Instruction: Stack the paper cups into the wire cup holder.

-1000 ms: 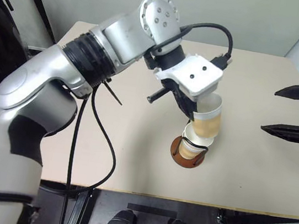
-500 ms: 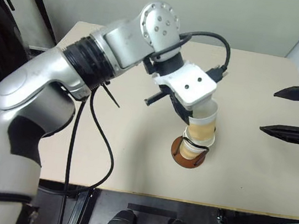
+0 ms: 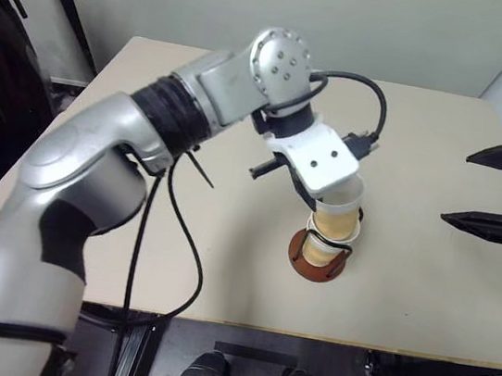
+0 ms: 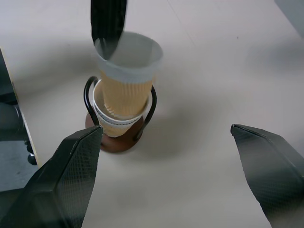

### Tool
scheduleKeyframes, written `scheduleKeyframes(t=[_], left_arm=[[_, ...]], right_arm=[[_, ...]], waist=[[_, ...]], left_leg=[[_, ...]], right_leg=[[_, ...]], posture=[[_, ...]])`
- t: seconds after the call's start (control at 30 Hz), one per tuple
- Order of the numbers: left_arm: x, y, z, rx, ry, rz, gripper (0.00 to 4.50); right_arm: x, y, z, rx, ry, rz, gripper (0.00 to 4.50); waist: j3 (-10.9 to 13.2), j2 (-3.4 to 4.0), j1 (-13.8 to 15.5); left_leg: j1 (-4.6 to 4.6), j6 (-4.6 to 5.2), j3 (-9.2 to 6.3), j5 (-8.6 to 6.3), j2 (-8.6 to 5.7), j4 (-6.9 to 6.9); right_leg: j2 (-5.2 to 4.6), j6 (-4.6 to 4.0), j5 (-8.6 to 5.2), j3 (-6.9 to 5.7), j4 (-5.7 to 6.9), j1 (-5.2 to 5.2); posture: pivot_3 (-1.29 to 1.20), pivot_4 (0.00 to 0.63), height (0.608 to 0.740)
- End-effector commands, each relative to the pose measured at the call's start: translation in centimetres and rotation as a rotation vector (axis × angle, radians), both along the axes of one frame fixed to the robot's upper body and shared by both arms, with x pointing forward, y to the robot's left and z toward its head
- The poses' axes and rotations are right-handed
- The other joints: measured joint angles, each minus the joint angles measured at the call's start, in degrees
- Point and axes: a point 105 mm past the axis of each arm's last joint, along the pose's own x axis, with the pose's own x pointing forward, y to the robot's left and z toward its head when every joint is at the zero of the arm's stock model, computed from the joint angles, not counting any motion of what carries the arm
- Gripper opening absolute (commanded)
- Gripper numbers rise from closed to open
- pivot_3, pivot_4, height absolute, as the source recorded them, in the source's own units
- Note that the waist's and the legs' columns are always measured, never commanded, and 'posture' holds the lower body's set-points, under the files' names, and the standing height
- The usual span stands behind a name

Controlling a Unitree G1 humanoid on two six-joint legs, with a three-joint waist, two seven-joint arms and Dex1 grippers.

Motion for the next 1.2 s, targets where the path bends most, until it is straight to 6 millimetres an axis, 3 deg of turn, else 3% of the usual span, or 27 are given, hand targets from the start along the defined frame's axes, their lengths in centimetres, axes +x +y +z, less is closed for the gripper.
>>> scheduleKeyframes(t=[0.03,0.13,0.17,0.27,0.37,0.53,0.63,0.7,0.83,0.93,1.1,1.2], left_arm=[[-0.5,-0.6,1.2,-0.026,-0.012,-0.041,1.28],[-0.8,-1.4,1.9,-0.066,0.006,-0.048,2.39],[-0.9,-2.0,3.2,-0.134,0.048,-0.016,2.69],[-0.5,-2.4,6.6,-0.320,0.165,0.089,2.69],[0.7,-0.5,8.9,-0.491,0.241,0.216,2.69],[2.8,4.8,11.2,-0.800,0.380,0.516,2.69],[4.1,10.7,12.2,-1.110,0.444,0.779,2.69],[4.4,14.8,12.0,-1.284,0.440,0.943,2.69],[4.0,18.2,10.0,-1.396,0.357,1.137,2.69],[3.4,20.1,9.6,-1.482,0.271,1.225,2.69],[3.4,24.1,8.7,-1.521,0.054,1.397,2.69],[3.1,25.9,9.0,-1.572,0.060,1.446,2.69]], right_arm=[[-0.6,0.0,1.3,-0.010,-0.060,-0.009,4.50],[-0.6,0.0,1.2,-0.009,-0.059,-0.007,4.50],[-0.5,0.0,1.2,-0.005,-0.061,-0.001,4.50],[0.0,0.4,1.1,0.016,-0.066,0.029,4.50],[0.8,1.0,0.7,0.054,-0.062,0.065,4.50],[3.3,1.0,0.9,0.172,-0.097,0.029,4.50],[5.7,0.2,1.3,0.295,-0.118,-0.037,4.50],[6.7,0.2,0.2,0.315,-0.092,-0.037,4.50],[8.5,-0.4,-1.3,0.303,-0.060,-0.026,4.50],[9.7,0.1,-2.2,0.296,-0.026,0.011,4.50],[10.1,1.4,-3.0,0.287,0.026,0.087,4.50],[9.8,2.7,-3.1,0.261,0.038,0.135,4.50]], waist=[[0.00,0.00,-0.04],[0.00,0.00,-0.05],[0.00,0.00,-0.04],[0.00,0.00,0.02],[0.00,0.00,-0.46],[-0.07,0.14,-1.41],[-0.09,0.18,-2.10],[-0.09,0.15,-2.19],[-0.09,0.15,-1.63],[-0.09,0.14,-1.17],[-0.09,0.13,-1.45],[-0.08,0.13,-1.44]], left_leg=[[-0.02,0.03,0.02,-0.02,-0.02,0.05],[-0.03,0.09,0.07,-0.09,-0.01,0.13],[-0.03,0.09,0.08,-0.11,-0.02,0.15],[-0.09,0.10,0.07,-0.12,-0.03,0.25],[-0.08,0.15,0.15,-0.14,-0.04,0.29],[0.19,0.16,0.48,-0.13,0.10,0.28],[0.19,0.17,0.60,-0.04,0.12,0.32],[0.27,0.16,0.69,0.02,0.10,0.30],[0.26,0.09,0.59,0.08,0.09,0.31],[0.34,0.10,0.51,0.09,0.02,0.40],[0.46,-0.04,0.52,0.35,0.05,0.32],[0.74,-0.21,0.42,0.54,0.09,0.10]], right_leg=[[0.00,0.02,0.01,0.01,0.00,0.00],[0.01,0.06,0.00,0.04,0.01,0.00],[0.03,0.07,-0.01,0.01,0.02,0.00],[0.02,0.11,0.01,0.00,0.02,0.01],[0.06,0.19,0.04,-0.02,-0.01,0.00],[0.21,0.30,0.02,0.03,0.12,0.01],[0.24,0.33,0.07,0.06,0.17,-0.06],[0.34,0.31,0.10,-0.01,0.16,-0.06],[0.28,0.25,0.11,-0.05,0.11,-0.04],[0.26,0.15,0.16,-0.12,0.06,-0.03],[0.31,-0.11,0.35,-0.08,0.10,0.15],[0.36,-0.46,0.29,-0.14,0.16,0.36]], posture=[[0.00,0.150,0.740],[0.00,0.150,0.740],[0.00,0.150,0.740],[0.00,0.150,0.740],[0.00,0.150,0.740],[0.00,0.150,0.740],[0.00,0.150,0.740],[0.00,0.150,0.740],[0.00,0.150,0.740],[0.00,0.150,0.740],[0.00,0.150,0.740],[0.00,0.150,0.740]])
